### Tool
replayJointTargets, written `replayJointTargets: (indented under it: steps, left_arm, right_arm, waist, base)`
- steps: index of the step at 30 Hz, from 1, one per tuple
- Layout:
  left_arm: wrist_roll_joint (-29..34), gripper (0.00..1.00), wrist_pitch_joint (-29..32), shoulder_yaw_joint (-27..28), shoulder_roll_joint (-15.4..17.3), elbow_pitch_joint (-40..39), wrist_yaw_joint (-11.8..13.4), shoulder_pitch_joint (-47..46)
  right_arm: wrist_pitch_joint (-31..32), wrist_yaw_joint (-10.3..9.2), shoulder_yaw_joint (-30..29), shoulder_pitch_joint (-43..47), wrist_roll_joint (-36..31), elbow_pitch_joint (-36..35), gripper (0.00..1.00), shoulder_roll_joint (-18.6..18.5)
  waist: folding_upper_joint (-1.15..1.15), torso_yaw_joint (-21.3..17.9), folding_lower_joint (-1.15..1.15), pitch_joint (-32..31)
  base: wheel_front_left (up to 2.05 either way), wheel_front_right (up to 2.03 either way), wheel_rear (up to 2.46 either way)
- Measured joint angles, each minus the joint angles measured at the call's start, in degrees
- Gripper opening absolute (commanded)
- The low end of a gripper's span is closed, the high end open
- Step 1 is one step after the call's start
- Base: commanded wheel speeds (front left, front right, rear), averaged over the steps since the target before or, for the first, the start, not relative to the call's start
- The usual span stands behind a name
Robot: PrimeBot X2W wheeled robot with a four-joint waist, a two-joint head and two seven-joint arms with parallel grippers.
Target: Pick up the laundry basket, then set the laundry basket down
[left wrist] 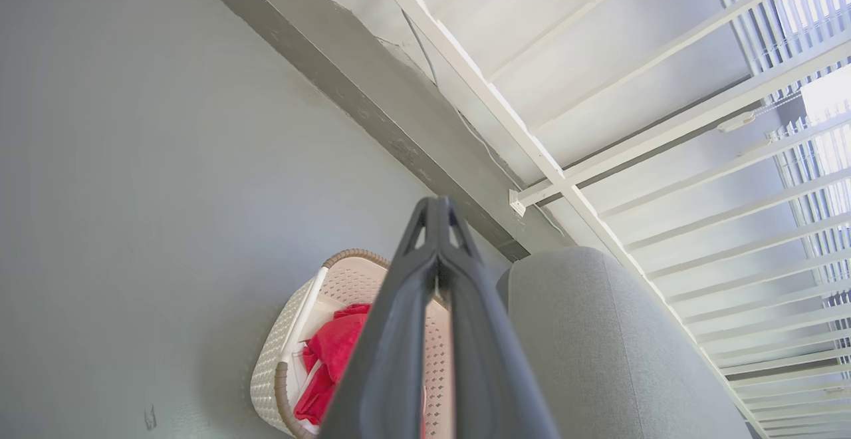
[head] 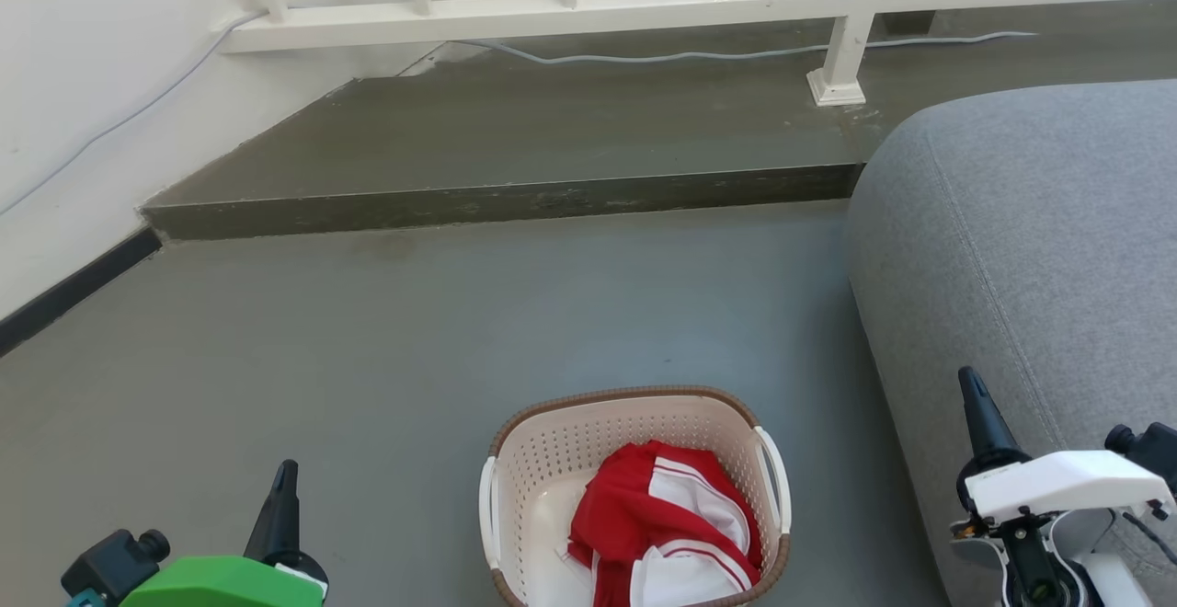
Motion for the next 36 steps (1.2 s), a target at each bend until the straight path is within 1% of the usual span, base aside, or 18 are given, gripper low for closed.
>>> replayJointTargets:
  steps: [10, 19, 25, 27, 36]
  left_arm:
    - [-6.6, 0.0, 1.7, 1.6, 0.0, 1.4, -1.5, -1.5]
    - [-14.2, 0.0, 3.0, 3.2, 0.0, 3.0, -2.5, -3.3]
    - [-18.8, 0.0, 4.0, 3.9, 0.0, 4.3, -3.9, -4.3]
    - [-20.7, 0.0, 4.5, 4.6, -0.1, 4.7, -4.3, -4.5]
    - [-27.4, 0.0, 6.0, 5.8, -0.1, 6.3, -5.6, -6.6]
  right_arm:
    - [1.7, 0.67, -1.6, -1.1, 7.1, 0.7, 0.0, 0.1]
    - [3.4, 1.81, -3.3, -2.2, 14.9, 1.5, 0.0, 0.2]
    - [4.4, 2.58, -4.2, -3.1, 19.5, 1.9, 0.0, 0.2]
    - [4.9, 2.9, -4.7, -3.3, 22.0, 2.3, 0.0, 0.2]
    - [6.3, 3.88, -6.2, -4.5, 29.0, 2.9, 0.0, 0.3]
  waist:
    - [0.0, 0.5, 0.0, 0.0]
    - [0.0, 1.1, 0.0, 0.1]
    - [0.0, 1.4, 0.0, 0.1]
    - [0.0, 1.6, 0.0, 0.1]
    - [0.0, 2.1, 0.0, 0.2]
  base:
    - [0.0, 0.0, 0.0]
    - [0.0, 0.0, 0.0]
    - [0.0, 0.0, 0.0]
    - [0.0, 0.0, 0.0]
    - [0.0, 0.0, 0.0]
